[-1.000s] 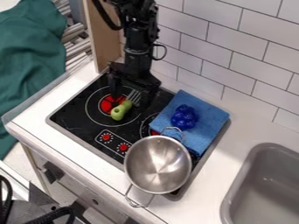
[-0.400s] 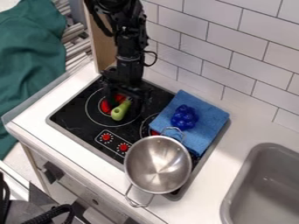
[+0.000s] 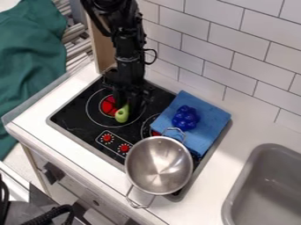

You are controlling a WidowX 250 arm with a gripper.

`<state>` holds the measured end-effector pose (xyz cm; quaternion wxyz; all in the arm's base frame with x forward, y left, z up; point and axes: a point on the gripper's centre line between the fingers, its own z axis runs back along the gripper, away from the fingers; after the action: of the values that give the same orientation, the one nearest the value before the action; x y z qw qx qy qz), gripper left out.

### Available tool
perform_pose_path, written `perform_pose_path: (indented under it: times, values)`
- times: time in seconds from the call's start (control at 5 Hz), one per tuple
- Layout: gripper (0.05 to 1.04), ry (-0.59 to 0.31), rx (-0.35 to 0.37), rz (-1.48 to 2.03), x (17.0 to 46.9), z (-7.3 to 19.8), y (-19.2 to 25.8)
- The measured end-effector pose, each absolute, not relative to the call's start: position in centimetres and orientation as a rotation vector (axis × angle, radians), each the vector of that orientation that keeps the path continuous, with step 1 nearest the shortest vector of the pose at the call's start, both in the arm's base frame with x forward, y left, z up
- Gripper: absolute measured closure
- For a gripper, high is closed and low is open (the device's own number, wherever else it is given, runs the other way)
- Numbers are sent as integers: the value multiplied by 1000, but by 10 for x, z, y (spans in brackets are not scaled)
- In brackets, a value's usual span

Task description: Move the fork right next to the silver bowl

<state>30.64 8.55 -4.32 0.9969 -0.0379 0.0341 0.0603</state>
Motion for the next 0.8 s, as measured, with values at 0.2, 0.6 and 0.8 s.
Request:
perform_pose_path:
  times: [0.2, 0.6, 0.8]
  values:
    - [804, 19, -111, 99, 305, -36, 57]
    - [804, -90, -127, 166, 280, 2, 42]
    - [804, -68, -127, 175, 249, -1, 37]
